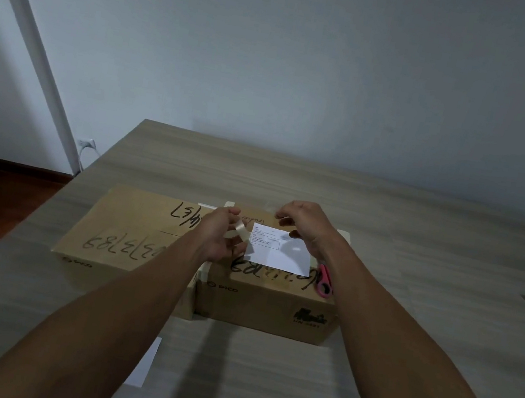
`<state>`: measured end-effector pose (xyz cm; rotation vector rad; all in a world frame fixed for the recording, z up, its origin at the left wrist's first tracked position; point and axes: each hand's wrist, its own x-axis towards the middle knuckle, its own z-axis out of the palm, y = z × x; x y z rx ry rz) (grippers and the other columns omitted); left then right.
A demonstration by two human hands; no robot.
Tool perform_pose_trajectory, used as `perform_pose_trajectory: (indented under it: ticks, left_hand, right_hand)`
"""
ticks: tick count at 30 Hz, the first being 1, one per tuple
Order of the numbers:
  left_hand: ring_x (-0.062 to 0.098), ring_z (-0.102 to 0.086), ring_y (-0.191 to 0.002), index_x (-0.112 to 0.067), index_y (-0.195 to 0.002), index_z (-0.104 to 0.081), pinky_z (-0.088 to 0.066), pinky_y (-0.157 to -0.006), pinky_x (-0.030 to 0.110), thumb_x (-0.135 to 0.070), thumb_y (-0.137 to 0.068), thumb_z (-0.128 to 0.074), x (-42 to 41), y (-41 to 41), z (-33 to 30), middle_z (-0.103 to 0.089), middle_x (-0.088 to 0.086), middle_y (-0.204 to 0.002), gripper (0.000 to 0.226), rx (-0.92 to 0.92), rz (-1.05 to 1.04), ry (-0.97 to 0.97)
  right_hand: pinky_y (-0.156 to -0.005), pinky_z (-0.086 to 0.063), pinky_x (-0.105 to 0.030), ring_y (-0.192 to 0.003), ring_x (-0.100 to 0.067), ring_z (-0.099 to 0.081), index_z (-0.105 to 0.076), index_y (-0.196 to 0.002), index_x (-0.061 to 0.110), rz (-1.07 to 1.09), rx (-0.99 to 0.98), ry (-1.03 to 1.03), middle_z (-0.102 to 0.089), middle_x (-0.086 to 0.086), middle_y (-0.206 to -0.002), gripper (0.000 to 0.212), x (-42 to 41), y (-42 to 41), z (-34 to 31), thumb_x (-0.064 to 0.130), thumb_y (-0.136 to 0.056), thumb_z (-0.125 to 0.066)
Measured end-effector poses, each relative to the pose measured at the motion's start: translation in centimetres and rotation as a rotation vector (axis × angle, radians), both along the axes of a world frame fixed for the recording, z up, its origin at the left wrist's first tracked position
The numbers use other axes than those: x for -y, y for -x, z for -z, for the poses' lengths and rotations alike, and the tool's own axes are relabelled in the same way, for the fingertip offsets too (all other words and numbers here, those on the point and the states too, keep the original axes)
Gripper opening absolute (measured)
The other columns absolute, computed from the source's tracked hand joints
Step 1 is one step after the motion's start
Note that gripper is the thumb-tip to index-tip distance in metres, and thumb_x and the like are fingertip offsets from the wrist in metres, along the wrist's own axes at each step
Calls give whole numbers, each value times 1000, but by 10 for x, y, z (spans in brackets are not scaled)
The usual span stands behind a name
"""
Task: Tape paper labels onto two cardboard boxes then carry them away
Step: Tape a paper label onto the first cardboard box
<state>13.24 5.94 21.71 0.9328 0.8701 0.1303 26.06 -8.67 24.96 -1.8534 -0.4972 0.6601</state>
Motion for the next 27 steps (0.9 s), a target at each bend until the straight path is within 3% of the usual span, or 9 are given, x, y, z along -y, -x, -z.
perform_pose_trajectory:
  ticks: [6, 8, 11, 13, 16, 18, 20, 22, 27]
  left_hand:
    - [32, -61, -86, -16, -107, -62, -51, -65, 39, -20, -107, -42, -3, -5, -4, -66, 12, -106, 20, -14, -28, 0]
    - [31, -63, -79, -8, -99, -63, -50, -66, 36, -28, -108, -43, -4, -8, -5, -69, 14, -100, 30, -64, -17, 17]
    - [25, -67, -57, -4, -103, -60, -49, -52, 31, -38, -108, -42, -3, -11, -8, -72, 13, -74, 39, -75, 77, 26]
    - [21, -63, -49, -9, -108, -58, -46, -45, 27, -30, -104, -51, -1, -11, -13, -68, 9, -73, 23, -86, 152, -55]
    - [23, -62, -70, -12, -108, -58, -45, -53, 29, -16, -96, -60, 1, -16, -8, -67, 15, -98, 12, -29, 242, -269]
    - [20, -62, -92, -11, -113, -59, -47, -61, 31, -19, -94, -68, 0, -19, -4, -65, 13, -118, 23, 9, 286, -386]
    - [15, -59, -100, -10, -119, -61, -45, -66, 29, -27, -92, -74, 0, -20, -2, -63, 7, -120, 34, 26, 314, -485]
    - [11, -58, -94, -6, -118, -63, -44, -64, 26, -29, -92, -75, -1, -24, 1, -65, 5, -115, 37, 50, 315, -535]
    - [11, -52, -66, -12, -91, -68, -43, -55, 23, -21, -93, -73, -6, -34, 8, -65, 5, -86, 10, 38, 243, -579]
  right_hand:
    - [-77, -50, -35, -96, -20, -66, -72, -95, 2, -13, 0, 32, -73, -8, -100, 15, -5, -3, 6, 14, -94, -63]
    - [-77, -51, -35, -95, -20, -66, -73, -95, 2, -16, 0, 44, -73, -8, -100, 15, -6, -4, 9, 14, -94, -64]
    - [-77, -51, -35, -94, -19, -66, -72, -98, 0, -24, 10, 67, -72, -7, -101, 17, -7, -6, 13, 14, -94, -64]
    - [-75, -51, -35, -94, -19, -66, -72, -100, -1, -26, 28, 92, -72, -7, -101, 18, -8, -7, 14, 15, -93, -64]
    - [-73, -51, -34, -94, -19, -67, -72, -100, 0, -24, 41, 114, -73, -8, -102, 19, -8, -10, 15, 15, -93, -65]
    - [-72, -50, -33, -93, -19, -67, -72, -101, -1, -38, 41, 127, -72, -8, -101, 19, -8, -11, 15, 15, -93, -64]
    - [-73, -51, -33, -93, -18, -67, -72, -101, -1, -51, 41, 141, -72, -7, -100, 20, -8, -13, 15, 16, -93, -65]
    - [-72, -51, -33, -94, -18, -67, -72, -101, 0, -61, 40, 151, -73, -6, -99, 20, -9, -14, 16, 17, -93, -65]
    - [-69, -48, -32, -89, -17, -66, -72, -100, -2, -66, 49, 181, -73, -6, -96, 21, -11, -19, 18, 16, -91, -66]
